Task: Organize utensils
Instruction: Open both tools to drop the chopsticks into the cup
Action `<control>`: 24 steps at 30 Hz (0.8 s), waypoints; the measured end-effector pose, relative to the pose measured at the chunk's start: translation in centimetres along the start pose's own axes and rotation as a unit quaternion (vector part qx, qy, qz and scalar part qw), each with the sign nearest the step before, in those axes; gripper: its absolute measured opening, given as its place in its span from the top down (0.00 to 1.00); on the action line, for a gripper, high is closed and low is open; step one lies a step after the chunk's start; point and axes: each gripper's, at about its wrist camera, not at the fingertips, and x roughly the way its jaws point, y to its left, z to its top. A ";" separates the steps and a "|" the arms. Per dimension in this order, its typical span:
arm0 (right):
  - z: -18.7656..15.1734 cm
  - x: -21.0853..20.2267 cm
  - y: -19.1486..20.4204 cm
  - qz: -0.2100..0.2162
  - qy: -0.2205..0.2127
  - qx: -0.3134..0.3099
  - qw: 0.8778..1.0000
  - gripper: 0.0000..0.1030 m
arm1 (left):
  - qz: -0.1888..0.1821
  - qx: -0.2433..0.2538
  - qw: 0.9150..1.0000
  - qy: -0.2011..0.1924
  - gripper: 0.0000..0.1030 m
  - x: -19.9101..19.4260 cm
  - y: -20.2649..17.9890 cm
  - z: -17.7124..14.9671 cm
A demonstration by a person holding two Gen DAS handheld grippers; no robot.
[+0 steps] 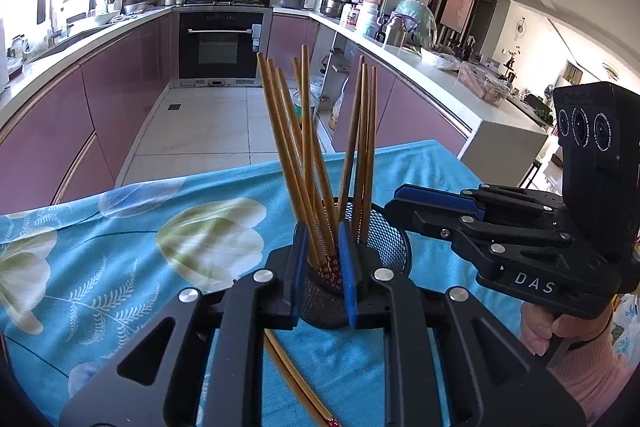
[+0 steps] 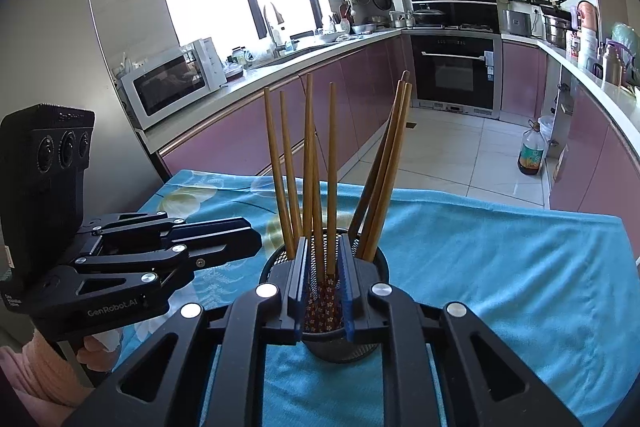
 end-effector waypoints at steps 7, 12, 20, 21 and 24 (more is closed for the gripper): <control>-0.7 -0.8 0.1 0.010 -0.005 0.002 1.000 0.82 | 0.006 -0.003 1.000 -0.014 0.78 -1.0 0.1 -0.8; -1.3 -1.9 0.9 0.024 -0.017 -0.007 1.000 0.76 | 0.020 -0.001 0.999 -0.038 0.71 -2.8 0.2 -1.6; -3.1 -3.3 3.5 0.053 -0.018 -0.043 0.998 0.66 | 0.055 -0.008 0.997 -0.054 0.64 -5.7 1.4 -4.2; -3.4 -3.2 3.7 0.055 -0.014 -0.045 0.997 0.66 | 0.059 -0.012 0.997 -0.053 0.63 -5.9 1.6 -4.6; -4.6 -2.4 4.2 0.064 0.005 -0.046 0.997 0.66 | 0.073 -0.018 0.996 -0.049 0.61 -6.4 2.4 -5.9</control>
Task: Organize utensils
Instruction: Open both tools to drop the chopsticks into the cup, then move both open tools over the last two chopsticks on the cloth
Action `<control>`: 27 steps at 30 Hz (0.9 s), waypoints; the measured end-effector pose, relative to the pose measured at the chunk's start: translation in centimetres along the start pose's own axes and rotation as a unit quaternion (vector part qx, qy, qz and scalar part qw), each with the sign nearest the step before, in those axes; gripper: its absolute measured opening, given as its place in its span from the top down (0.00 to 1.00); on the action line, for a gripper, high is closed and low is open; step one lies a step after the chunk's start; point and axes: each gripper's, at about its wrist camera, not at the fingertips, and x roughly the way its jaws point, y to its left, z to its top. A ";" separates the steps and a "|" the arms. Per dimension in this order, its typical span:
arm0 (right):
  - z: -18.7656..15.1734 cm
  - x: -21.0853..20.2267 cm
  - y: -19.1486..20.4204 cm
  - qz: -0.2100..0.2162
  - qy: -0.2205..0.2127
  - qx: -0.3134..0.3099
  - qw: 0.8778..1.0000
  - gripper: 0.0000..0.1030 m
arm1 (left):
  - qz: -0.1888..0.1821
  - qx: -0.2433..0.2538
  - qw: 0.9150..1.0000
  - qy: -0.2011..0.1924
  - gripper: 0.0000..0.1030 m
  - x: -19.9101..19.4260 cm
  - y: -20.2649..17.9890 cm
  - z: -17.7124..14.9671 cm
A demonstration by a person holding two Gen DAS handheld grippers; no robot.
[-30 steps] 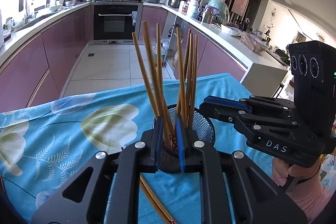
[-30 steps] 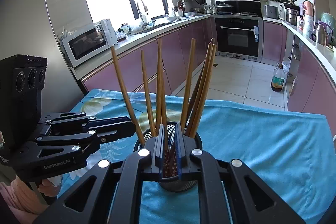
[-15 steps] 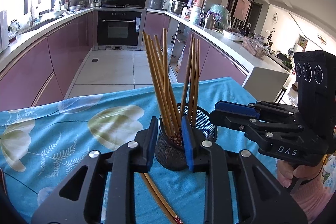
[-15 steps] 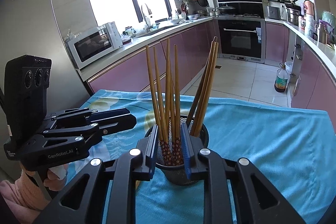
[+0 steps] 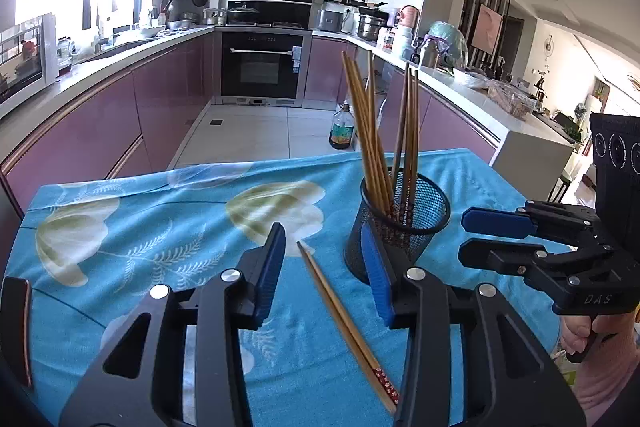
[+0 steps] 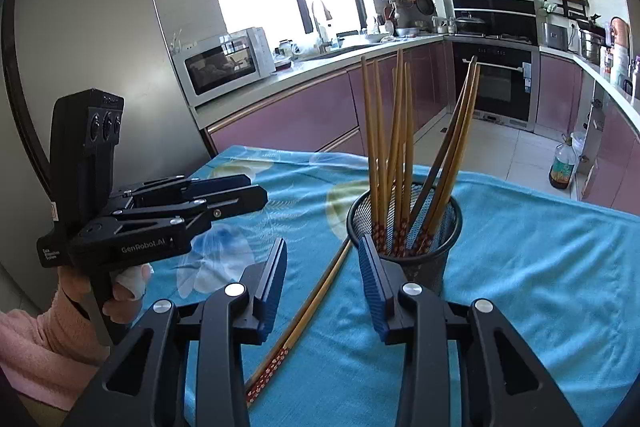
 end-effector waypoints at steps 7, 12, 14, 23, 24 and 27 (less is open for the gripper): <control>-2.1 2.1 0.2 0.013 0.038 0.022 0.999 0.65 | 0.031 -0.009 0.999 0.008 0.58 -0.9 0.9 -2.4; -3.3 3.1 0.6 0.017 0.056 0.032 0.998 0.63 | 0.033 -0.014 0.999 0.020 0.58 -1.0 0.9 -3.8; -3.6 3.3 0.9 0.017 0.062 0.033 0.997 0.62 | 0.032 -0.016 0.999 0.026 0.58 -1.0 0.9 -4.4; -5.1 4.7 1.6 0.016 0.091 0.039 0.995 0.61 | 0.035 -0.032 0.998 0.046 0.57 -0.5 1.3 -6.0; -5.3 4.9 1.7 0.014 0.094 0.037 0.995 0.61 | 0.035 -0.034 0.998 0.049 0.57 -0.4 1.5 -6.3; -5.8 5.3 2.2 0.005 0.102 0.029 0.994 0.61 | 0.037 -0.041 0.997 0.057 0.57 -0.2 1.8 -6.8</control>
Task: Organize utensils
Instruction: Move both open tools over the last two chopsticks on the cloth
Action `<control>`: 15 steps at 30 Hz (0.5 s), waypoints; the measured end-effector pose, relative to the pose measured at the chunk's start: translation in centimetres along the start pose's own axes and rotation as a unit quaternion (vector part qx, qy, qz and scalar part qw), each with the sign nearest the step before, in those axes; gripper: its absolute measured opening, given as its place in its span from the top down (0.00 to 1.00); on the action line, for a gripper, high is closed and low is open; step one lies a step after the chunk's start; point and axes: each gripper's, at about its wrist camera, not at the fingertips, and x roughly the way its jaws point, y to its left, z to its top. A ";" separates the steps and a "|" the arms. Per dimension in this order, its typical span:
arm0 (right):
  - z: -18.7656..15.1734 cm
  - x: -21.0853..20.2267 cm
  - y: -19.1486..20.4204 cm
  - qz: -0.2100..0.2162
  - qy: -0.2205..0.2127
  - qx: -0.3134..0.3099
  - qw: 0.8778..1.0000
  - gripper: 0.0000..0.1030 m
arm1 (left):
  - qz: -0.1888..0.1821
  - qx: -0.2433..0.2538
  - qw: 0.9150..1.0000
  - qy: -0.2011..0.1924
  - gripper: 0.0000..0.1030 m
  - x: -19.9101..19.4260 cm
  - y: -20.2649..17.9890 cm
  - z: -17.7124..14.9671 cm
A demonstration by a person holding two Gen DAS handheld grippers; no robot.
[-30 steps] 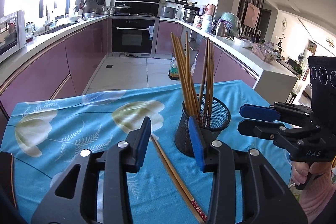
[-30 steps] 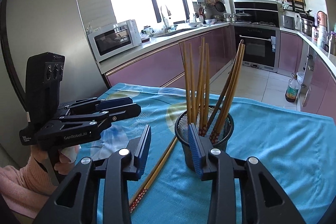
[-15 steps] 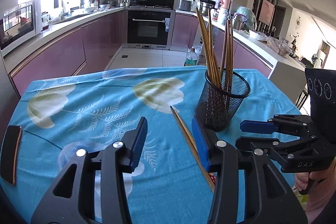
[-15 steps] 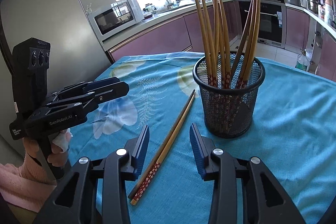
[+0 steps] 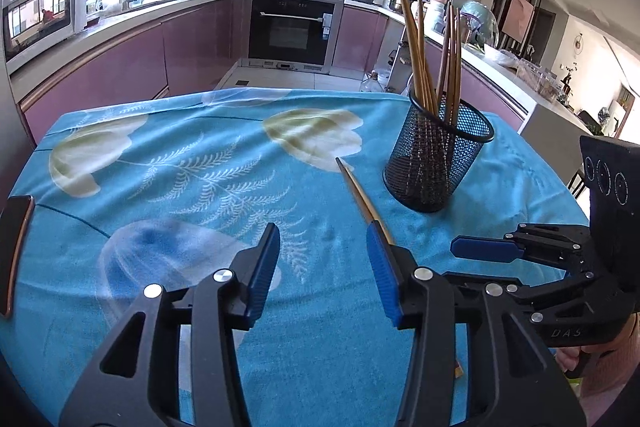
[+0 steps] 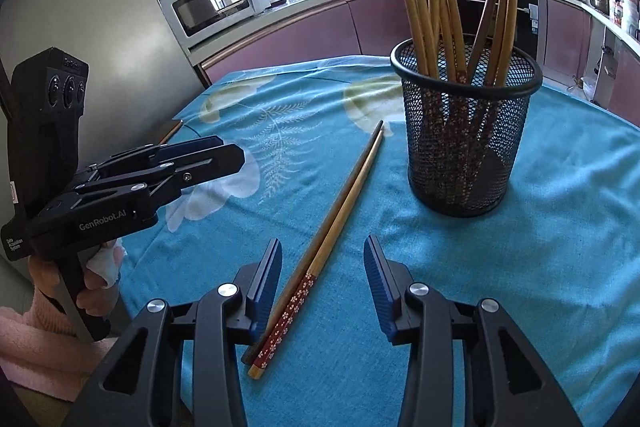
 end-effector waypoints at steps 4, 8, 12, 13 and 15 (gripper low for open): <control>-0.4 0.6 0.2 -0.004 0.009 -0.001 1.000 0.61 | 0.000 -0.006 1.000 0.007 0.57 0.3 0.4 -0.6; -0.7 1.2 0.6 -0.014 0.015 -0.006 1.000 0.61 | -0.001 -0.010 1.000 0.010 0.57 0.4 0.6 -0.9; -1.0 1.6 0.8 -0.030 0.021 -0.011 0.999 0.61 | -0.004 -0.014 1.000 0.016 0.57 0.8 0.7 -1.4; -1.1 1.8 0.9 -0.032 0.023 -0.012 0.999 0.61 | -0.005 -0.014 1.000 0.018 0.56 0.9 0.7 -1.5; -1.2 2.1 1.0 -0.039 0.026 -0.012 0.999 0.61 | -0.007 -0.013 1.000 0.020 0.56 1.0 0.6 -1.7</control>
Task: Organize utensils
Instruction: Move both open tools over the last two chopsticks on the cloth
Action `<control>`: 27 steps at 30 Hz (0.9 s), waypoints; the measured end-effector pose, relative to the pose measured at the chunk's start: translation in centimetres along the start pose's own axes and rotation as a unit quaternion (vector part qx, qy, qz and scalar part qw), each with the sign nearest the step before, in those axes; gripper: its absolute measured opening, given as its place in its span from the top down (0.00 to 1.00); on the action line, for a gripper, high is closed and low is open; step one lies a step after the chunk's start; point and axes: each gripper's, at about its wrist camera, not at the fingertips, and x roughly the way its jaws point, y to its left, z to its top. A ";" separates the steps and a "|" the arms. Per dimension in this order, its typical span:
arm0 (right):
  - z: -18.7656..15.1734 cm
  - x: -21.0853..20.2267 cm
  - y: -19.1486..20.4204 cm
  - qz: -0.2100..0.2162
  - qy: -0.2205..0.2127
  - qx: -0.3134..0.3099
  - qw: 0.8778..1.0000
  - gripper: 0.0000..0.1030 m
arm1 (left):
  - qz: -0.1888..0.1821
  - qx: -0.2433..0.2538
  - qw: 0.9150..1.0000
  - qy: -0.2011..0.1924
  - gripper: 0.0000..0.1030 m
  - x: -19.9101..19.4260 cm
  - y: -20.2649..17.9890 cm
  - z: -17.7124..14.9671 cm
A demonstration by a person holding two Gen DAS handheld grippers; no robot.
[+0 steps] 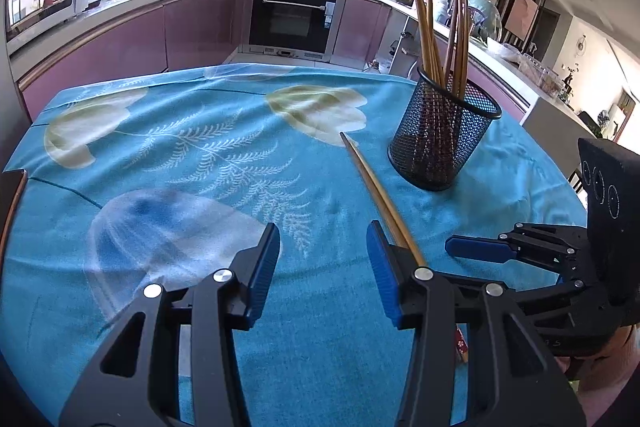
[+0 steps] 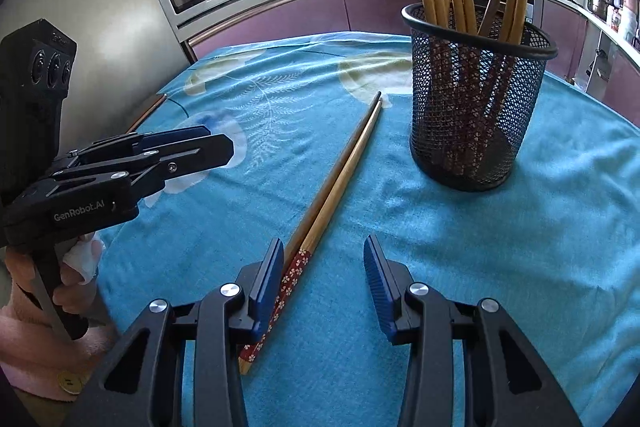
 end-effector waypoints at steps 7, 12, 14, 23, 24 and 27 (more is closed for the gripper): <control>-0.1 0.2 0.1 -0.018 -0.001 -0.006 1.000 0.61 | -0.005 0.002 1.000 0.005 0.55 0.4 -0.2 -0.2; 0.1 0.3 -0.4 -0.022 -0.002 0.005 1.000 0.61 | -0.010 0.008 1.000 0.011 0.55 0.9 -0.6 -0.3; 0.0 0.2 -0.6 -0.022 -0.003 0.009 1.000 0.61 | -0.013 0.012 1.000 0.014 0.55 1.1 -0.9 -0.4; -0.1 0.0 -1.7 -0.004 -0.003 0.032 0.999 0.63 | -0.040 0.042 0.997 0.040 0.52 2.6 -2.4 -1.2; -0.1 0.0 -1.8 -0.002 -0.004 0.034 0.999 0.63 | -0.044 0.044 0.997 0.043 0.52 2.7 -2.6 -1.3; -0.2 -0.1 -2.1 0.005 -0.004 0.040 0.999 0.64 | -0.056 0.054 0.996 0.048 0.52 2.9 -3.2 -1.4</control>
